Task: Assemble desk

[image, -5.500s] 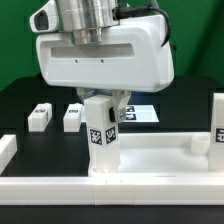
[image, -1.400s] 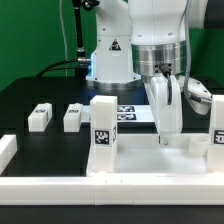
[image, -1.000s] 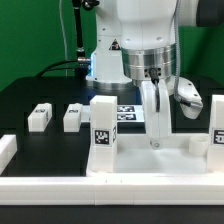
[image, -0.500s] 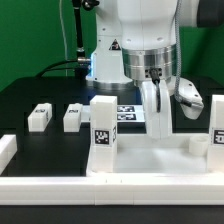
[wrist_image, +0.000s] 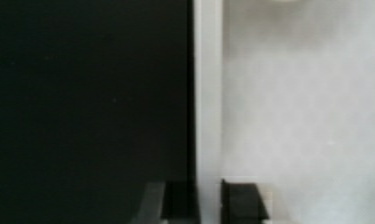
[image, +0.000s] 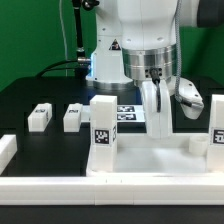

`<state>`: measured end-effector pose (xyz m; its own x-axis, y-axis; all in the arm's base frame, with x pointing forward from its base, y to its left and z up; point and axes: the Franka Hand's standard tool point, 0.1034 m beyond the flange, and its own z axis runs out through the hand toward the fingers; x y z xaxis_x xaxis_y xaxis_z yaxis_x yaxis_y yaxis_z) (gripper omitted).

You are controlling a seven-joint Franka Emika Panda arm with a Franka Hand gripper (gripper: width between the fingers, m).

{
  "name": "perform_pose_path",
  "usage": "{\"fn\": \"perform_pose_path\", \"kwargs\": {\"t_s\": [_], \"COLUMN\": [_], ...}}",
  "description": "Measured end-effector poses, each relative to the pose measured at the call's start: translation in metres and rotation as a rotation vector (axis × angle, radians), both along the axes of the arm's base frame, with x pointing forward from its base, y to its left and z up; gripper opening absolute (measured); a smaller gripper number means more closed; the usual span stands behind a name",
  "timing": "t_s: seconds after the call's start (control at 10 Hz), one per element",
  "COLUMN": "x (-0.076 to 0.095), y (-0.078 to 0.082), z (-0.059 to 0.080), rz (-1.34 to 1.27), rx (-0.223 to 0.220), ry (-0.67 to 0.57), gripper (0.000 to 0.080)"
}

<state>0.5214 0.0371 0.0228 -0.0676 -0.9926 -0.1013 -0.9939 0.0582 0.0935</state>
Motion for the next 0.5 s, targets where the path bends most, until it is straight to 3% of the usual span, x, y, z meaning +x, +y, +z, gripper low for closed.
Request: {"fn": "perform_pose_path", "kwargs": {"t_s": [0.3, 0.5], "x": [0.000, -0.012], "y": [0.000, -0.014], "z": [0.000, 0.005], "rz": [0.001, 0.168], "rx": [0.000, 0.014], "ry": [0.000, -0.015], "gripper": [0.0058, 0.0058]}}
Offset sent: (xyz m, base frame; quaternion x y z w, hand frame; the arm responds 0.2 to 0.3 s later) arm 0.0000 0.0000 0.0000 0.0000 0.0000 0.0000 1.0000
